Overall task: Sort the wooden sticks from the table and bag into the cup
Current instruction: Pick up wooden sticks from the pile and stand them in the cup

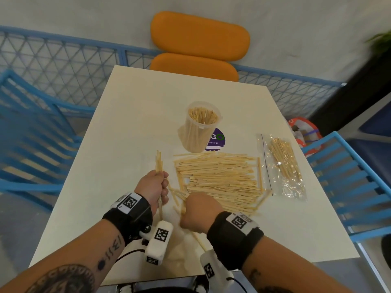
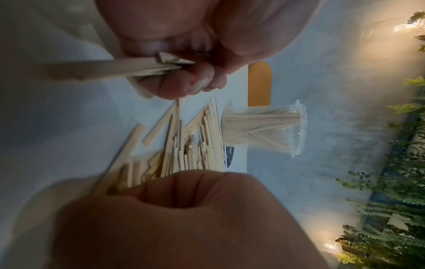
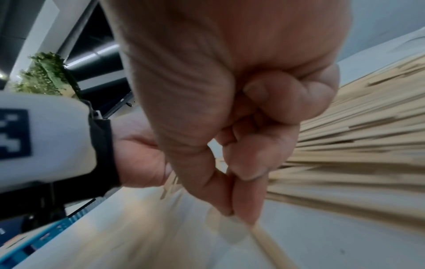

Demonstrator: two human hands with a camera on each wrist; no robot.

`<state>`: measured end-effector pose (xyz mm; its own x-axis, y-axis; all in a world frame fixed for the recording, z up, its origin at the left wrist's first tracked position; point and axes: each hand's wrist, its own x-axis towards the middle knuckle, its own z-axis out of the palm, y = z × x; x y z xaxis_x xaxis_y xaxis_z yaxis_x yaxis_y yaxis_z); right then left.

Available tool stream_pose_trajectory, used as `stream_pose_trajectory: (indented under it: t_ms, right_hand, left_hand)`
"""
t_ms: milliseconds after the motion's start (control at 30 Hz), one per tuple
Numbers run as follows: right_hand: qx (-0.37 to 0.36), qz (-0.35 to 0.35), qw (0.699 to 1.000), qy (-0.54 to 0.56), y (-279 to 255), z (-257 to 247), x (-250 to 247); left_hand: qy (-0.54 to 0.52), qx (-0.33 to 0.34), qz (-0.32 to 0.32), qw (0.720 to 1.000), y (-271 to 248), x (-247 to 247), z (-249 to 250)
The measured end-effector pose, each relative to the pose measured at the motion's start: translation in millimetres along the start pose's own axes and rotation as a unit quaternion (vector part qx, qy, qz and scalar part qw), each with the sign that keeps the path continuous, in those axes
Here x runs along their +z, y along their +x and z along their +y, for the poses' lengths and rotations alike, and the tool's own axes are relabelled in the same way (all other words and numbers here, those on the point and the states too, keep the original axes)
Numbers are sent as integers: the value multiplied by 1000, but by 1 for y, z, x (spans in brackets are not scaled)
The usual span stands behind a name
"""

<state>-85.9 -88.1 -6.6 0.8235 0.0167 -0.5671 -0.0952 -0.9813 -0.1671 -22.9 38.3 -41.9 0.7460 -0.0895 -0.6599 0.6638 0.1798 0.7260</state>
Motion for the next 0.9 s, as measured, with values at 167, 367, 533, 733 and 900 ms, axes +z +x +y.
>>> stream_pose_trajectory:
  t_ms: [167,367,533,733,900]
  right_hand:
    - [15,24,1000,2,2,2,4]
    - [-10,24,999,-24,3,7,2]
    - [-54,36,996,-66,4,15,-3]
    - [-26,119,991,63,11,38,-46]
    - [-2,213,900,380,20,51,-82]
  left_hand:
    - [10,4,-3,1000,4,6,2]
    - [8,14,3,1000,8,8,4]
    - [6,19,3,1000,11,11,7]
    - [-3,10,-28,1000,3,20,10]
    - [3,9,-155,988,-20,50,16]
